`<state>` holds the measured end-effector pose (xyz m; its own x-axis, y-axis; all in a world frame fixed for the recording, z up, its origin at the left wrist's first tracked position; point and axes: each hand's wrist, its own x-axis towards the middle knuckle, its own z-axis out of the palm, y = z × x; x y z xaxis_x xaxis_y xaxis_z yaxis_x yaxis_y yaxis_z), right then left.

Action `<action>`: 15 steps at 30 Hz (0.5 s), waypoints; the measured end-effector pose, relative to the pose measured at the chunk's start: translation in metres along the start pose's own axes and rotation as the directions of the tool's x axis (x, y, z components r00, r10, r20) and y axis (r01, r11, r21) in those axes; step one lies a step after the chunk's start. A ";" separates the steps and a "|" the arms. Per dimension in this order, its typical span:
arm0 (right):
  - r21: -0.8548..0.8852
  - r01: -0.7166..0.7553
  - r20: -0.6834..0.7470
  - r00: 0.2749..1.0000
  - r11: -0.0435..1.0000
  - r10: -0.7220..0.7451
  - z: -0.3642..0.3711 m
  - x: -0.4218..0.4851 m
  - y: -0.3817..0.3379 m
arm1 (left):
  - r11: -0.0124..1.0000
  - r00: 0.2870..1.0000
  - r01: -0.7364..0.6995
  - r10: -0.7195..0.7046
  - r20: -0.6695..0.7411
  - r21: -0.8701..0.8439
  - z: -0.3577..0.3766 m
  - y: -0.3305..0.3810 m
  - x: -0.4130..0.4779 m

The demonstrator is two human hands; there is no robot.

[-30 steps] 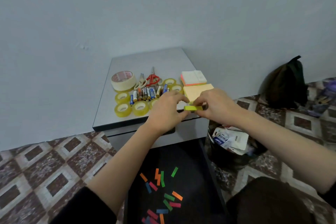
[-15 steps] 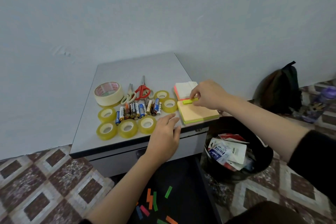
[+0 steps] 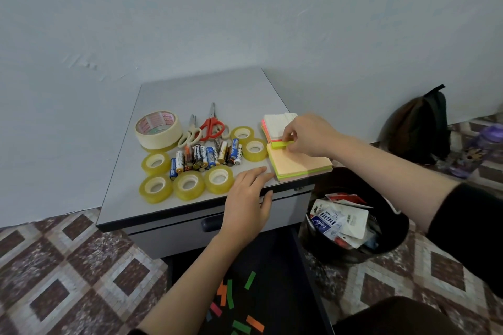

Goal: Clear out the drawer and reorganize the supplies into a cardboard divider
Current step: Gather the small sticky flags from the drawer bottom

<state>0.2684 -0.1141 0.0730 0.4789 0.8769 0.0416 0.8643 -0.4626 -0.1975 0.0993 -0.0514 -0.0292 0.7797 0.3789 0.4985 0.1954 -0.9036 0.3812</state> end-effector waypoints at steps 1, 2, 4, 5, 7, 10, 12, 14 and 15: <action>-0.015 0.001 0.004 1.000 1.000 -0.001 0.000 0.000 -0.001 | 1.000 1.000 0.001 -0.001 0.002 -0.002 0.000 0.000 0.000; -0.031 0.002 0.010 1.000 1.000 -0.001 -0.001 0.001 -0.002 | 1.000 1.000 0.000 0.000 0.004 -0.004 0.000 0.001 0.000; -0.051 0.003 0.017 1.000 0.999 -0.003 -0.001 0.001 -0.002 | 1.000 1.000 -0.005 0.005 0.006 -0.003 0.000 0.000 -0.001; -0.056 0.005 0.020 1.000 0.998 -0.004 -0.001 0.002 -0.003 | 1.000 1.000 -0.006 0.006 0.010 0.001 0.000 0.000 -0.002; -0.060 0.006 0.020 1.000 0.998 -0.005 -0.001 0.002 -0.004 | 1.000 1.000 -0.010 0.010 0.016 0.010 0.001 0.000 -0.003; -0.070 0.009 0.014 1.000 0.997 -0.008 0.000 0.002 -0.005 | 1.000 1.000 -0.005 0.005 0.013 0.003 0.001 0.000 -0.003; -0.073 0.004 0.015 1.000 0.997 -0.003 -0.001 0.002 -0.005 | 1.000 1.000 0.002 -0.002 0.008 -0.005 0.001 0.000 -0.003; -0.074 -0.002 0.010 1.000 0.997 0.002 -0.001 0.002 -0.006 | 1.000 1.000 0.009 -0.009 0.004 -0.007 0.001 0.000 -0.003; -0.075 -0.004 0.008 1.000 0.997 0.004 -0.001 0.001 -0.006 | 1.000 1.000 0.009 -0.009 -0.001 -0.005 0.001 0.000 -0.004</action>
<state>0.2640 -0.1104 0.0756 0.4813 0.8759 0.0328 0.8716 -0.4743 -0.1236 0.0972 -0.0533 -0.0319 0.7771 0.3873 0.4960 0.1994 -0.8991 0.3897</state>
